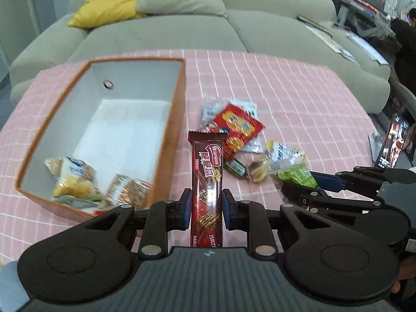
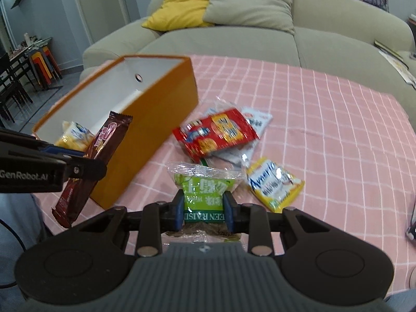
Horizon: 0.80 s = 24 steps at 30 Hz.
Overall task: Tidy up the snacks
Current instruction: 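Carry the chocolate bar and green packet over the box and release them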
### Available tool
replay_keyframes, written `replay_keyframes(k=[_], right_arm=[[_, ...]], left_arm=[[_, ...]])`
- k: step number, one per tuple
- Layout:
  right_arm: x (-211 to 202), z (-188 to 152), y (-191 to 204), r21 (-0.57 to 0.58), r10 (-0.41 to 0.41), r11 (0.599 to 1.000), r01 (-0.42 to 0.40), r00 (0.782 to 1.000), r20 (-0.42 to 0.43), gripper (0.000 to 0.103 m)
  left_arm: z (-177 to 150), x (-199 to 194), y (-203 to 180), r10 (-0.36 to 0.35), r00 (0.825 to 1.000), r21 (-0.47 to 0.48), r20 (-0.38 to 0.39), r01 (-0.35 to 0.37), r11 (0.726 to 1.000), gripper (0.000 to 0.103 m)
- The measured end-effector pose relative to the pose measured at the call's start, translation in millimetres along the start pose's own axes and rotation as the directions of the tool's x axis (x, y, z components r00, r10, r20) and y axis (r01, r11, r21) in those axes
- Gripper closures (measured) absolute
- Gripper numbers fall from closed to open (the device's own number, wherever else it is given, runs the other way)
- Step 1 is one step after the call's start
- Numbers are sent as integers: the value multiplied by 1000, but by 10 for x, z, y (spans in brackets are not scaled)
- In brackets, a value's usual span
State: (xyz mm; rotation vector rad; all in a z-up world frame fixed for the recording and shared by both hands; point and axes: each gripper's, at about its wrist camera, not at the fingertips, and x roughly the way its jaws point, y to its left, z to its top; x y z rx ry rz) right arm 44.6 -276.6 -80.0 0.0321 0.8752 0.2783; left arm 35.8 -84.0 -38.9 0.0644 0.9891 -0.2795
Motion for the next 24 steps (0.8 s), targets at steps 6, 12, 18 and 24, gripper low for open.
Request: replay_keyframes(k=[6, 12, 18, 24], right_arm=[[-57, 180, 209, -35, 33, 999, -32, 999, 34, 76], [-53, 396, 457, -91, 71, 994, -66, 996, 56, 76], [-3, 642, 728, -157, 112, 983, -99, 991, 76, 76], [85, 915, 1024, -227, 156, 965, -132, 984, 90, 76]], left_arm=[[128, -206, 278, 50, 998, -19, 42, -49, 999, 77], [273, -330, 627, 113, 991, -30, 70, -111, 993, 77], [384, -359, 937, 165, 984, -22, 66, -164, 986, 77], [490, -281, 1152, 203, 978, -3, 46, -203, 979, 77]])
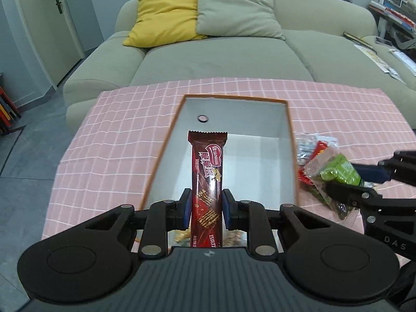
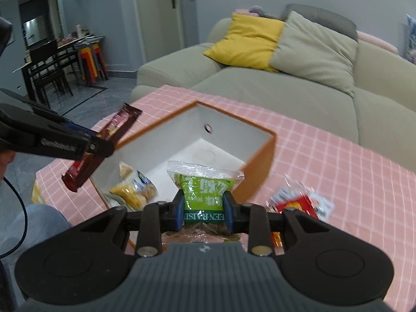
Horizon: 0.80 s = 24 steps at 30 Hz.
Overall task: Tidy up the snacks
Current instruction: 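Carry the chocolate bar and green packet over the box and release them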
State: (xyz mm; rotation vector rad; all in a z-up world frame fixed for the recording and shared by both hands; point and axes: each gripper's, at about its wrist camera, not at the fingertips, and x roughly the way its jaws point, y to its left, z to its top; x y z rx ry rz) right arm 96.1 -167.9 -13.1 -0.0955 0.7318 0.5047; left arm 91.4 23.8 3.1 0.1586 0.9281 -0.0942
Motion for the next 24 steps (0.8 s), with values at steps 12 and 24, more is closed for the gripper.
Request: replay_keyframes(k=[12, 24], right_arm=[[530, 303, 257, -146, 8, 989, -12, 1000, -29, 76], [1202, 369, 363, -321, -20, 947, -24, 991, -132, 77]], left_arm=[[141, 457, 288, -4, 996, -14, -87, 3, 1000, 77], [155, 1024, 325, -13, 976, -6, -216, 12, 1000, 77]])
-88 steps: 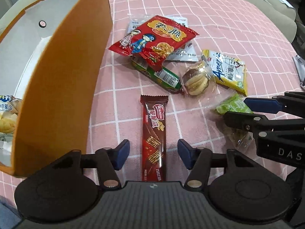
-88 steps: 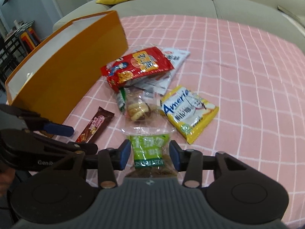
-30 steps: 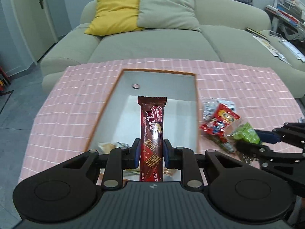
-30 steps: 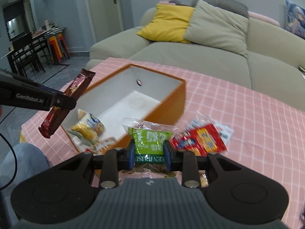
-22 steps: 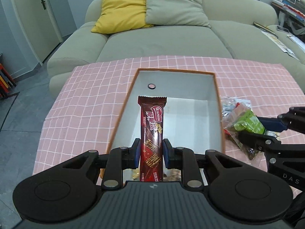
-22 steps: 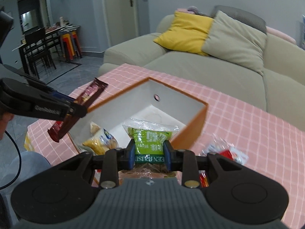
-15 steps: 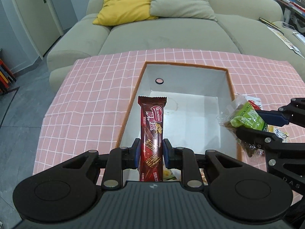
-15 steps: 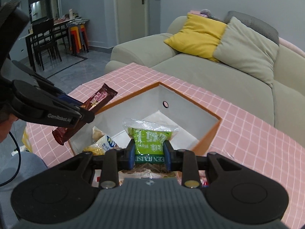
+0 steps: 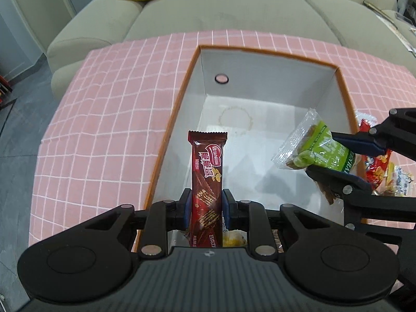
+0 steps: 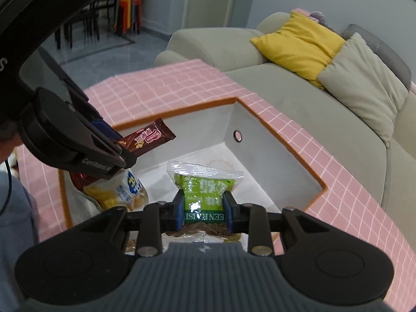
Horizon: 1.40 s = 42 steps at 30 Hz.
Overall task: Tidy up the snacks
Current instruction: 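Carry the chocolate bar and green packet over the box and release them, then withdraw both tools from the box toward the remaining snacks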
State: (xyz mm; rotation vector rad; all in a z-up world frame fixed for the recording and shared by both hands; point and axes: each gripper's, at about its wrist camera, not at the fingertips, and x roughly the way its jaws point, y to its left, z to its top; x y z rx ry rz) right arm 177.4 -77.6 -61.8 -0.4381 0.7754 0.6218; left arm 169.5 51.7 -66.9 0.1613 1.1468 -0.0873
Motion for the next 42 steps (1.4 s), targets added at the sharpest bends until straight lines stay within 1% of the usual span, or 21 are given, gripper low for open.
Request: replay_keyframes(k=[5, 6, 11, 13, 14, 23, 27, 28, 30, 31, 32, 33, 35, 36, 38, 42], right_arm=[[263, 12, 12, -58, 5, 998, -8, 999, -49, 77], [300, 0, 13, -70, 17, 997, -21, 999, -46, 77], [472, -20, 29, -93, 24, 995, -31, 996, -81, 77], [536, -27, 26, -95, 27, 995, -36, 995, -96, 76], [570, -22, 20, -95, 29, 995, -39, 994, -104, 76], [741, -96, 6, -83, 42, 995, -57, 985, -164, 76], [724, -78, -36, -63, 44, 997, -55, 986, -162, 76], [705, -69, -44, -54, 47, 997, -56, 986, -160, 75], [666, -45, -67, -38, 49, 998, -56, 987, -154, 71], [643, -38, -76, -33, 48, 998, -53, 988, -149, 65], [621, -23, -87, -28, 47, 998, -51, 988, -146, 62], [593, -17, -93, -24, 45, 999, -49, 989, -143, 62], [536, -2, -103, -15, 42, 999, -44, 990, -135, 55], [506, 0, -109, -11, 41, 999, -43, 991, -131, 54], [444, 17, -109, -3, 41, 999, -41, 991, -124, 47], [275, 43, -113, 13, 38, 999, -37, 994, -102, 38]], left_arm=[[22, 165, 16, -8, 999, 5, -47, 9, 1000, 77], [25, 203, 21, -10, 998, 5, -54, 10, 1000, 77], [51, 341, 32, -18, 997, 5, -80, 19, 1000, 77], [57, 376, 31, -22, 996, 9, -84, 23, 1000, 77], [59, 389, 33, -30, 997, 5, -68, 31, 1000, 77], [87, 500, 35, -29, 996, 10, -88, 30, 1000, 77], [86, 484, 44, -24, 996, 12, -84, 25, 1000, 73], [82, 475, 42, -22, 997, 11, -80, 23, 1000, 73], [82, 444, 41, -20, 997, 10, -69, 21, 1000, 68], [80, 421, 35, -17, 998, 11, -65, 18, 1000, 67], [79, 395, 33, -14, 998, 12, -59, 14, 1000, 62], [78, 359, 32, -11, 999, 12, -50, 11, 1000, 56], [82, 291, 33, 2, 999, 11, -36, -1, 1000, 50], [86, 253, 32, 4, 1000, 11, -28, -3, 1000, 48], [89, 171, 31, 8, 1000, 9, -10, -8, 1000, 46], [86, -2, 21, 17, 999, -4, 32, -17, 1000, 42]])
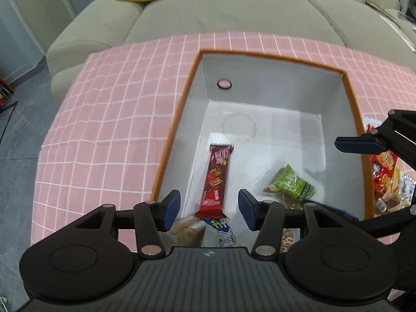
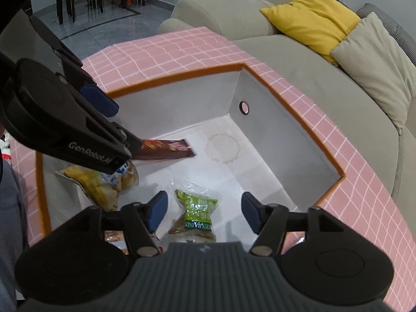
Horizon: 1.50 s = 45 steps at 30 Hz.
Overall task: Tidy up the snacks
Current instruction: 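Withdraw both tools from the box toward the remaining snacks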
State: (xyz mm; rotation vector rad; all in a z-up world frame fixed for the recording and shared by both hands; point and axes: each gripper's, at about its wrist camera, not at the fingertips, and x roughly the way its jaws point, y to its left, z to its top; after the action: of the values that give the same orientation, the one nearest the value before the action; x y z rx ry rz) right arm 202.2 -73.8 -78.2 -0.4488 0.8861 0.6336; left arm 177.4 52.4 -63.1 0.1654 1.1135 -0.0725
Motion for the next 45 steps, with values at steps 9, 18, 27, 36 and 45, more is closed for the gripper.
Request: replay_keyframes(k=[9, 18, 27, 36, 45], right_arm=[[-462, -91, -66, 84, -5, 996, 0, 998, 58, 30], [-938, -398, -54, 175, -89, 983, 64, 986, 140, 22], [-1304, -965, -48, 281, -187, 951, 126, 961, 202, 19], [-1443, -1676, -97, 422, -268, 890, 174, 948, 174, 18], [-1397, -2290, -194, 530, -284, 819, 219, 958, 44, 18]], left_arm=[[-82, -484, -73, -1, 993, -59, 121, 9, 998, 39], [-328, -905, -332, 10, 972, -83, 236, 10, 996, 38], [-675, -1122, -667, -38, 947, -128, 320, 83, 988, 38], [-970, -1027, -994, -137, 944, -107, 300, 176, 979, 38], [-1224, -856, -1431, -202, 951, -16, 235, 212, 977, 38]])
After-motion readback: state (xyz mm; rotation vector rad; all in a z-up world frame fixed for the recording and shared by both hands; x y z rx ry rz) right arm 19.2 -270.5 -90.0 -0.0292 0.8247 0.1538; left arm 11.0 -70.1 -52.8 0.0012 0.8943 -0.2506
